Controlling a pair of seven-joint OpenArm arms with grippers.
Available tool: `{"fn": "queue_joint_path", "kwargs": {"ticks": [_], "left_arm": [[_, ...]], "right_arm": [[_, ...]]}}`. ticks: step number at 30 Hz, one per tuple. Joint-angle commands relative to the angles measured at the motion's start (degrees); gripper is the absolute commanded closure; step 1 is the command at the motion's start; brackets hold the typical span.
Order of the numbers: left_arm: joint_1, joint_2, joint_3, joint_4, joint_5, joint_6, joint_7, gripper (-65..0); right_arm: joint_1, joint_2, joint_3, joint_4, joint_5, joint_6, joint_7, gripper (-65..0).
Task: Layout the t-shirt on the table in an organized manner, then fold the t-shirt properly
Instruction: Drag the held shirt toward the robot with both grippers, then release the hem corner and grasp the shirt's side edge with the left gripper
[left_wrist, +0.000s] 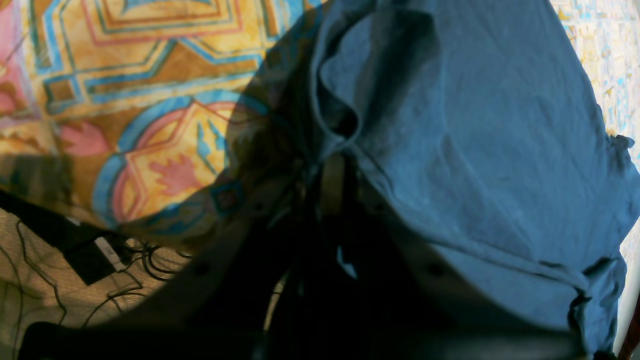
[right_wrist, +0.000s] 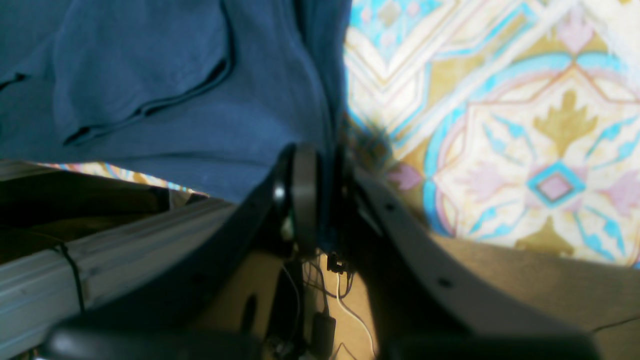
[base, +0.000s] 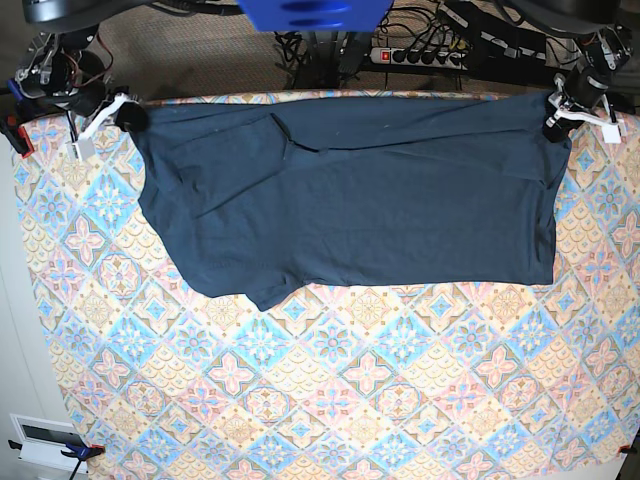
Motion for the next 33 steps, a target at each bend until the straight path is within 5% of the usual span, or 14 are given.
{"fn": "queue_joint_path", "kwargs": {"ticks": [1, 6, 12, 24, 33], "left_arm": [[1.2, -1.1, -0.7, 1.0, -0.6, -0.1, -1.1, -1.2], [3.1, -2.8, -0.7, 1.2, -1.2, 0.0, -1.1, -8.2], [5.0, -3.0, -3.9, 5.3, -1.2, 0.0, -1.1, -15.7], [-3.4, -3.2, -15.2, 5.5, -0.6, 0.0, 5.6, -16.4], [-15.1, -7.9, -10.3, 5.1, 7.7, 0.2, 5.5, -16.6]], "right_arm": [[-0.5, 1.1, 0.6, 1.2, 0.7, 0.1, 0.7, -3.9], [-0.6, 1.1, 0.7, 1.4, 0.7, 0.1, 0.7, -13.5], [-0.6, 1.1, 1.0, 5.1, 0.7, 0.1, 0.8, -14.1], [-0.1, 1.1, 5.9, 5.6, 0.5, 0.0, 2.5, -14.1], [2.8, 1.1, 6.6, 5.3, 0.5, 0.0, 2.8, -14.1]]}}
